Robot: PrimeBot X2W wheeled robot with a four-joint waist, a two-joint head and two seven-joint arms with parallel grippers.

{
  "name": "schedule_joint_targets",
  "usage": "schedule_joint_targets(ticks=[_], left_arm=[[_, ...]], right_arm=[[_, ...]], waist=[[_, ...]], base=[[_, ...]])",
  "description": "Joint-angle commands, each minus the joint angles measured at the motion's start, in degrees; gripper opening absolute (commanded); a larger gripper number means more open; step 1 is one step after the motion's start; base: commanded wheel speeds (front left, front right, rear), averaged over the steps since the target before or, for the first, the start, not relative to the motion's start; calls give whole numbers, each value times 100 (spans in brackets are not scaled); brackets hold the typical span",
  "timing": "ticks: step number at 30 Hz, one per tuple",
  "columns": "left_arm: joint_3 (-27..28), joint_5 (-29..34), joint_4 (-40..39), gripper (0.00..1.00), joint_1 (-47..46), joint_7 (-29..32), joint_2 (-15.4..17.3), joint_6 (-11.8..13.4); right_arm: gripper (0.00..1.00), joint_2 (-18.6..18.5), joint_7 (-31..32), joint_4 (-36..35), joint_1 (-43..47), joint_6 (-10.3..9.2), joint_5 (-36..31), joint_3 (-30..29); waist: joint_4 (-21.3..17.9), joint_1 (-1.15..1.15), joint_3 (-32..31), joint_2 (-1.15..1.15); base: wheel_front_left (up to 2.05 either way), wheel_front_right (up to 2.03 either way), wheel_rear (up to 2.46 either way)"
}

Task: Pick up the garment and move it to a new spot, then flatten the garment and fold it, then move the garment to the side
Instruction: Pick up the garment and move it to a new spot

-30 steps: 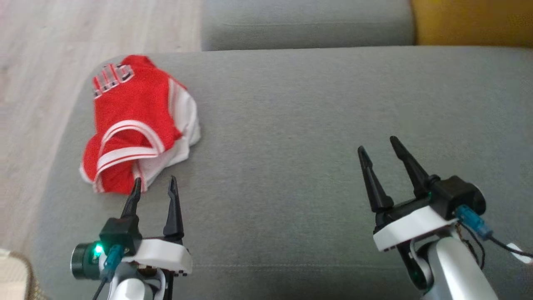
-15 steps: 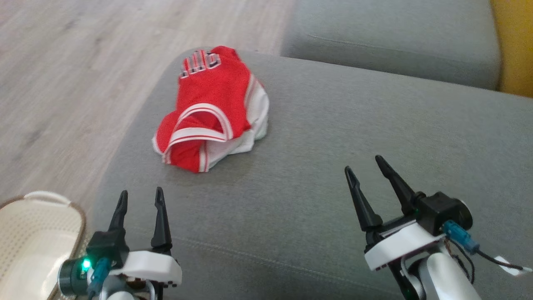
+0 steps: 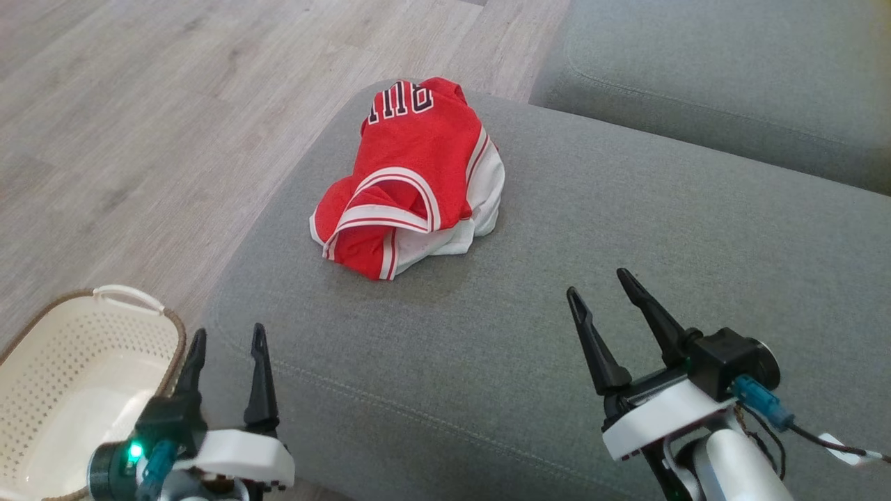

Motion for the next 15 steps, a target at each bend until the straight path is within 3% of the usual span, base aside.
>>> schedule_joint_targets(ticks=[1, 10, 15], left_arm=[[172, 36, -185, 100, -213, -70, -5, 7], [320, 27, -267, 100, -272, -70, -5, -33], [425, -22, -379, 100, -396, -70, -5, -49]], right_arm=[[100, -41, -54, -201, -159, -1, 34, 117], [100, -41, -54, -261, -177, -1, 30, 161], [100, -41, -54, -373, -320, -1, -110, 91]], waist=[[3, 0, 2, 0], [-36, 0, 106, 0], [-164, 0, 506, 0]], base=[[0, 0, 0], [0, 0, 0], [0, 0, 0]])
